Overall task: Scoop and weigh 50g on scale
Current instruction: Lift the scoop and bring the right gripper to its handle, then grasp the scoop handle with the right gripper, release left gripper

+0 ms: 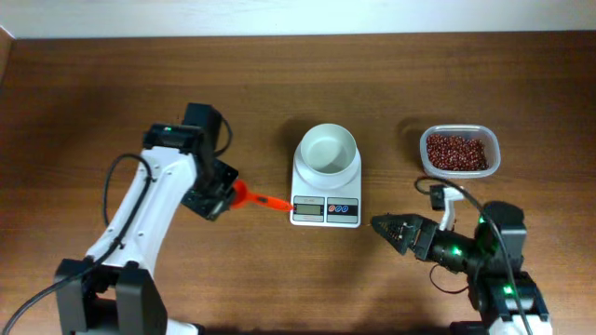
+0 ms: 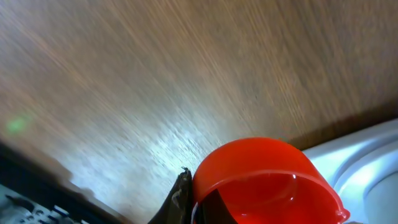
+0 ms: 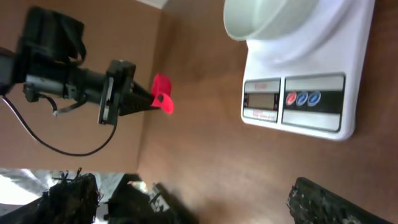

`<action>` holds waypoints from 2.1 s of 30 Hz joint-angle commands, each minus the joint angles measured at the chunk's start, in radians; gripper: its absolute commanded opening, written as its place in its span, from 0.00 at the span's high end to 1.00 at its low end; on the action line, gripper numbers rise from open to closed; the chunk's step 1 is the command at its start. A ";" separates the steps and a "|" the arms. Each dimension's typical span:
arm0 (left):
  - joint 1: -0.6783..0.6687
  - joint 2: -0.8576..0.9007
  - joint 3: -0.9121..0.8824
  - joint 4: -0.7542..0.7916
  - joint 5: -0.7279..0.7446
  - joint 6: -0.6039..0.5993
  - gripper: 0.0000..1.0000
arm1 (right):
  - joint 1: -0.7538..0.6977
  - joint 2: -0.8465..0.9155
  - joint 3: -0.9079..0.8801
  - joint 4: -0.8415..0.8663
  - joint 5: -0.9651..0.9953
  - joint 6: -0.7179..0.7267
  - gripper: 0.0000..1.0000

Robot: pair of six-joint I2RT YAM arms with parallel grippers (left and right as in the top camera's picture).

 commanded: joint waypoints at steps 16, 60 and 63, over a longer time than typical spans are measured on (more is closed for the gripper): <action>-0.292 -0.024 0.017 0.029 0.043 -0.207 1.00 | 0.294 0.074 0.014 0.176 0.192 0.235 0.12; -0.323 -0.267 -0.046 -0.034 -0.011 -0.289 1.00 | 0.674 0.439 0.014 0.914 0.352 0.538 0.55; -0.323 -0.267 -0.046 -0.034 -0.011 -0.293 1.00 | 0.674 0.439 0.014 0.919 0.353 0.586 0.59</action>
